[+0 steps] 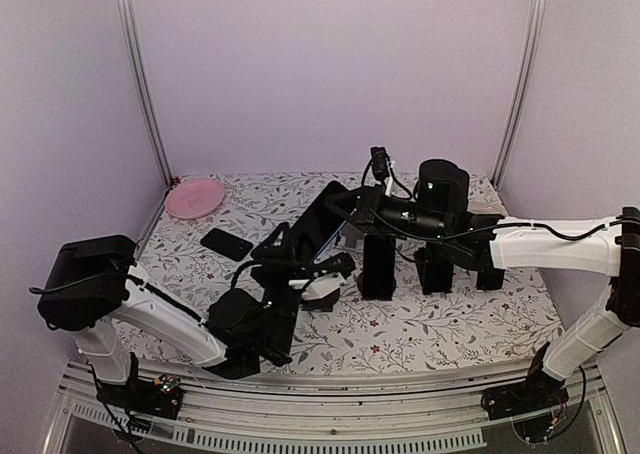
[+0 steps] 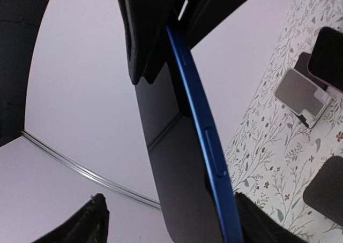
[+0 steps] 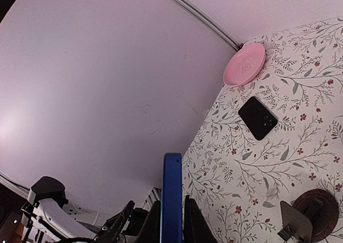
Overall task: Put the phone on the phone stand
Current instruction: Pass from the left arm to the right, then place the phone on the phone stand.
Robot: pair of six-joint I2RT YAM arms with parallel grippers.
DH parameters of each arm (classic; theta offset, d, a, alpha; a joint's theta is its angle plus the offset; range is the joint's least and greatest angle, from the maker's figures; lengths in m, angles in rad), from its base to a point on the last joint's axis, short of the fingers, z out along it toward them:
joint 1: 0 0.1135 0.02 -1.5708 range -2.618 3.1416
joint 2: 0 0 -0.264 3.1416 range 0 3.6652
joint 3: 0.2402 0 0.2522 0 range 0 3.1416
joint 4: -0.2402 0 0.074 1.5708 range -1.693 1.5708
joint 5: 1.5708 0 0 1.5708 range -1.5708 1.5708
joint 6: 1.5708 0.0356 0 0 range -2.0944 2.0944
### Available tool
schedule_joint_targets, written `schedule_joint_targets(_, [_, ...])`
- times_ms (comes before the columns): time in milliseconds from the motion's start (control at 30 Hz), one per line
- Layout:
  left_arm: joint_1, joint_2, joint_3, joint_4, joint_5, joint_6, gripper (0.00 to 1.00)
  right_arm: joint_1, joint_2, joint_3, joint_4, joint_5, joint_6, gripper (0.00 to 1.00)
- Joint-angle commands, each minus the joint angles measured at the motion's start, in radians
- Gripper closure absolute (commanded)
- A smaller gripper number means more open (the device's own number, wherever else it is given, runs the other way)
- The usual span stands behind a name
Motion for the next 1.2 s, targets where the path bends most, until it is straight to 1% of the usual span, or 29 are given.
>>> schedule_joint_targets(0, [-0.013, -0.043, -0.025, 0.288, 0.001, -0.051, 0.12, 0.004, -0.052, -0.022, 0.082, 0.015, -0.057, 0.98])
schedule_joint_targets(67, [-0.015, -0.052, -0.035, 0.288, 0.002, -0.065, 0.05, 0.003, -0.062, -0.026, 0.079, 0.023, -0.066, 0.97])
schedule_joint_targets(100, [-0.014, -0.055, -0.038, 0.288, 0.001, -0.069, 0.04, 0.004, -0.067, -0.028, 0.077, 0.028, -0.074, 0.97])
schedule_joint_targets(367, [-0.016, -0.049, -0.056, 0.263, -0.014, -0.1, 0.03, 0.003, -0.099, -0.045, 0.059, 0.075, -0.112, 0.98])
schedule_joint_targets(467, [-0.018, -0.065, -0.067, 0.204, -0.015, -0.154, 0.03, 0.003, -0.112, -0.048, 0.047, 0.091, -0.125, 0.98])
schedule_joint_targets(567, [-0.02, -0.101, -0.078, 0.082, -0.01, -0.257, 0.03, 0.003, -0.123, -0.052, 0.039, 0.104, -0.135, 0.98])
schedule_joint_targets(633, [-0.021, -0.141, -0.083, -0.049, 0.001, -0.367, 0.03, 0.003, -0.129, -0.055, 0.033, 0.114, -0.142, 0.98])
schedule_joint_targets(700, [-0.02, -0.197, -0.08, -0.254, 0.026, -0.526, 0.03, 0.004, -0.134, -0.055, 0.025, 0.122, -0.148, 0.98])
schedule_joint_targets(733, [-0.019, -0.23, -0.072, -0.436, 0.055, -0.667, 0.03, 0.003, -0.138, -0.056, 0.021, 0.128, -0.152, 0.98])
schedule_joint_targets(800, [-0.012, -0.305, -0.043, -0.743, 0.131, -0.912, 0.04, 0.004, -0.145, -0.059, 0.013, 0.138, -0.163, 0.98])
schedule_joint_targets(833, [-0.002, -0.34, -0.028, -0.889, 0.183, -1.029, 0.05, 0.002, -0.152, -0.059, 0.006, 0.143, -0.17, 0.98])
schedule_joint_targets(867, [0.009, -0.377, -0.018, -0.983, 0.235, -1.122, 0.05, 0.003, -0.155, -0.06, -0.001, 0.149, -0.176, 0.98])
schedule_joint_targets(933, [0.034, -0.439, -0.026, -1.078, 0.331, -1.247, 0.06, 0.002, -0.159, -0.057, -0.021, 0.163, -0.199, 0.98])
schedule_joint_targets(1033, [0.071, -0.522, -0.058, -1.156, 0.47, -1.376, 0.06, 0.0, -0.16, -0.039, -0.06, 0.164, -0.252, 0.98])
schedule_joint_targets(1167, [0.141, -0.626, -0.095, -1.211, 0.633, -1.515, 0.06, -0.01, -0.157, -0.027, -0.088, 0.115, -0.321, 0.98])
